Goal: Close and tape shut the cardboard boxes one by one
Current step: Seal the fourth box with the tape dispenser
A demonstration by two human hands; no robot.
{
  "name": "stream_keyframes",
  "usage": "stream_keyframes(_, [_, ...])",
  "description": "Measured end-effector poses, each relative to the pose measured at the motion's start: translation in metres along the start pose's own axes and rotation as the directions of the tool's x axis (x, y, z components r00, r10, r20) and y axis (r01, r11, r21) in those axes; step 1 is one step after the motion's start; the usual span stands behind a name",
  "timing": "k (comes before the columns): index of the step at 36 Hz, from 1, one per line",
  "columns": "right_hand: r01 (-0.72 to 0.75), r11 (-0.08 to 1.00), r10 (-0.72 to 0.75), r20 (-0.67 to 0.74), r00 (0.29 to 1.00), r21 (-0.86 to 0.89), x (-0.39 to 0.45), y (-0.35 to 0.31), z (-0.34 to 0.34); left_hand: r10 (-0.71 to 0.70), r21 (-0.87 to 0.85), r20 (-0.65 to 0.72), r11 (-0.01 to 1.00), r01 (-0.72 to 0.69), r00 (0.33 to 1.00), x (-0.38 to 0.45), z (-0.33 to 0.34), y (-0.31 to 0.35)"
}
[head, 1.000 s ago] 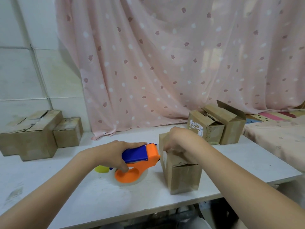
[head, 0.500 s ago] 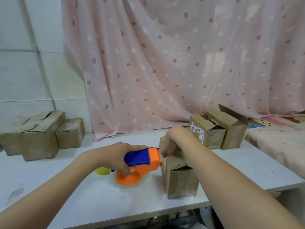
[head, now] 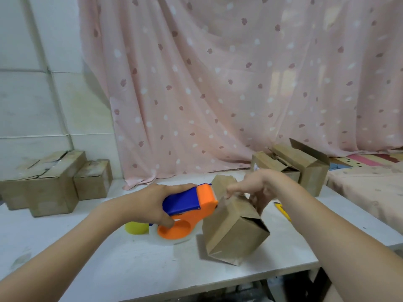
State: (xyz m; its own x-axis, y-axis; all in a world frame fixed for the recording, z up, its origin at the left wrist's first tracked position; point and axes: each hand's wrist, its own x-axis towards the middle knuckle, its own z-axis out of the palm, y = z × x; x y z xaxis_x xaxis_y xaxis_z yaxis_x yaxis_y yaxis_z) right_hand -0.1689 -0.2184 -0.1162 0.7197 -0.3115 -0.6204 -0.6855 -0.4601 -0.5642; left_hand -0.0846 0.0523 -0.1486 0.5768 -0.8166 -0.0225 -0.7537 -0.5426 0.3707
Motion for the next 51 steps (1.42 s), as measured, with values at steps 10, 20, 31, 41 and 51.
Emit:
stream_keyframes(10, [0.046,0.991,-0.049,0.022,0.999,0.129,-0.006,0.031,-0.013,-0.01,0.104,0.03,0.995,0.007,0.999,-0.009,-0.008,-0.002])
stream_keyframes(20, [0.101,0.942,-0.12,0.042,0.992,0.319,0.013,0.065,-0.005,0.013,0.093,0.055,0.996,-0.018,0.998,0.0,0.011,-0.008])
stream_keyframes(31, [0.09,0.939,-0.094,-0.005,0.996,0.332,0.002,0.064,0.007,-0.034,0.161,0.099,0.987,0.017,0.995,0.011,0.004,0.006])
stream_keyframes(41, [0.136,0.903,-0.101,-0.105,0.989,0.409,0.005,0.075,0.036,-0.034,0.157,0.079,0.987,0.021,0.996,0.019,0.008,0.017])
stream_keyframes(51, [0.205,0.936,-0.322,-0.459,0.828,-0.287,0.008,0.086,0.053,-0.018,0.161,0.085,0.987,0.004,0.996,0.029,0.014,0.024])
